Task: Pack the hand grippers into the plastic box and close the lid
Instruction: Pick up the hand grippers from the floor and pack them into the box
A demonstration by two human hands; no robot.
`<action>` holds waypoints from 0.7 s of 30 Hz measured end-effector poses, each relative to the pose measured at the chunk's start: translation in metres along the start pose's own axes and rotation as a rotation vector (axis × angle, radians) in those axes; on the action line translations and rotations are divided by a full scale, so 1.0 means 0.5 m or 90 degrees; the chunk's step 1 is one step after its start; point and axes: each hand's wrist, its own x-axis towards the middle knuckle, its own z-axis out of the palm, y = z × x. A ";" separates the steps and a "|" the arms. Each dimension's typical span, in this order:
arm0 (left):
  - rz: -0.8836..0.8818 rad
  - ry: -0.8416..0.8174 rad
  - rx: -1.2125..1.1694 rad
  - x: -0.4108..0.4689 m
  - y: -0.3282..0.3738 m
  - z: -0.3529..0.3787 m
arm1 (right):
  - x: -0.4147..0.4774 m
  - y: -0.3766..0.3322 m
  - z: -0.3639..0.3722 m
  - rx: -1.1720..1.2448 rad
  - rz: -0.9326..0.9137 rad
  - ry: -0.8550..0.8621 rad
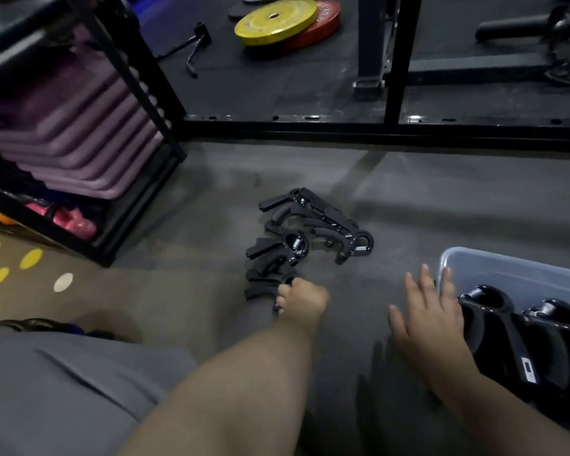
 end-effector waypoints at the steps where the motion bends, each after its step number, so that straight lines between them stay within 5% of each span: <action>1: -0.003 -0.011 0.006 0.027 -0.009 -0.008 | -0.001 0.001 0.001 -0.014 -0.001 0.000; 8: -0.092 -0.012 0.057 0.087 -0.061 0.013 | -0.004 0.001 -0.002 -0.004 -0.005 0.032; 21: 0.092 -0.066 0.185 0.085 -0.080 0.082 | -0.006 0.001 0.000 0.010 0.001 0.033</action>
